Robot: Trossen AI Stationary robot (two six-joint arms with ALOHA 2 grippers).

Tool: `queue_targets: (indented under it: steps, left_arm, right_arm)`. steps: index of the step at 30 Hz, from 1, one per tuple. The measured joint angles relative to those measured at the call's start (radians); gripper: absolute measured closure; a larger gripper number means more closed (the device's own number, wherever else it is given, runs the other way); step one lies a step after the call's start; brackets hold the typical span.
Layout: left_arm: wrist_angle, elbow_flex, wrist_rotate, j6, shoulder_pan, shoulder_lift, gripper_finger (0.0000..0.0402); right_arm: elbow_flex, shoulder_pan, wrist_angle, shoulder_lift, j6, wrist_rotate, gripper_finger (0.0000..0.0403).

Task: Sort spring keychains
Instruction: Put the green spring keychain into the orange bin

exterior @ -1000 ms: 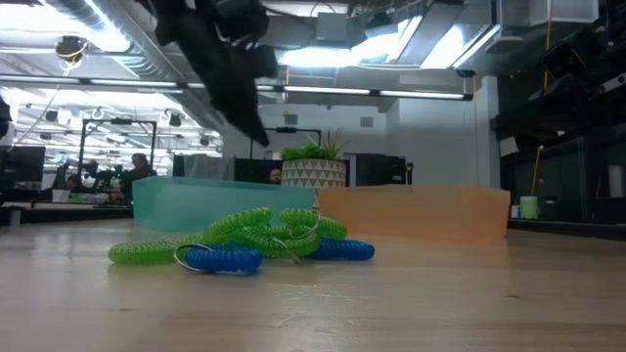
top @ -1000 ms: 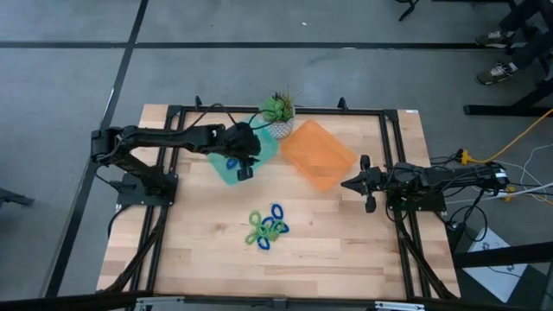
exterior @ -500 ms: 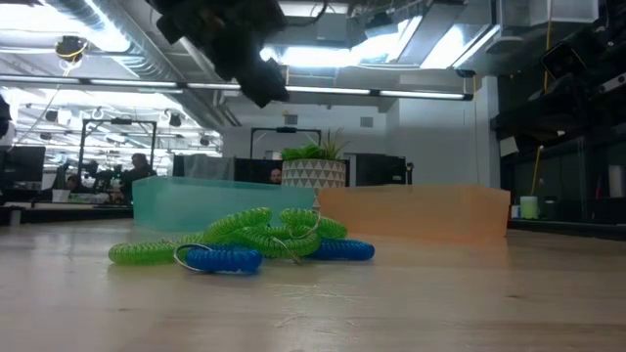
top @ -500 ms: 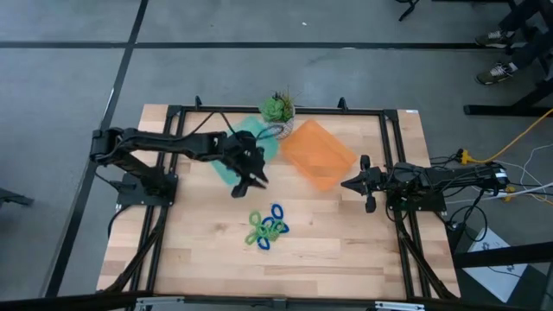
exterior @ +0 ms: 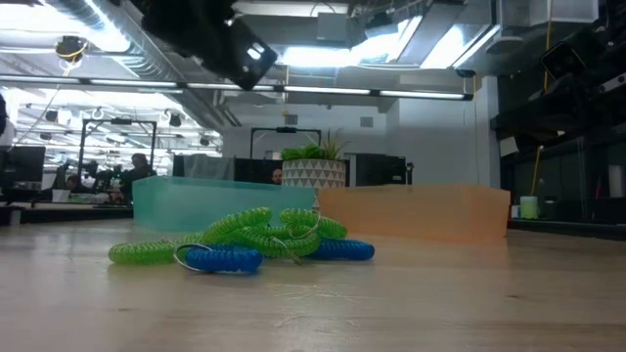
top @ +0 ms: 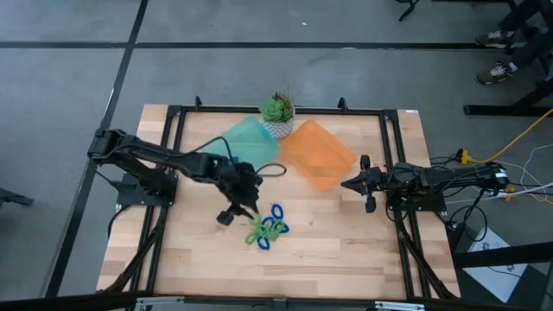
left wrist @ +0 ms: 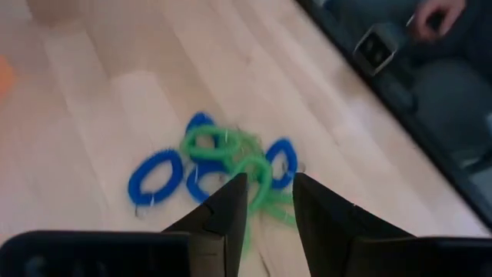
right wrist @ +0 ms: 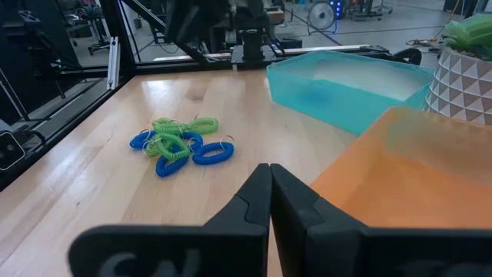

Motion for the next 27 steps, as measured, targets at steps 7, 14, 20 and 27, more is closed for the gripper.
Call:
queue_targets:
  steps: [7,14,20,27]
  left_arm:
    - [-0.087,-0.011,-0.265,-0.016,-0.113,0.000,0.0278]
    - [-0.099,-0.017,-0.373,-0.108,-0.171,0.030,0.0242]
    - [-0.091,-0.017,-0.380,-0.179,-0.154,0.117,0.0226]
    - [-0.091,-0.017,-0.421,-0.184,-0.110,0.227,0.0232]
  right_arm:
    - [0.000,0.000,0.000,0.000,0.000,0.000,0.0395]
    - [0.000,0.000,0.000,0.000,0.000,0.000,0.0395]
    - [0.000,0.000,0.000,0.000,0.000,0.000,0.0395]
    - [0.000,0.000,0.000,0.000,0.000,0.000,0.0395]
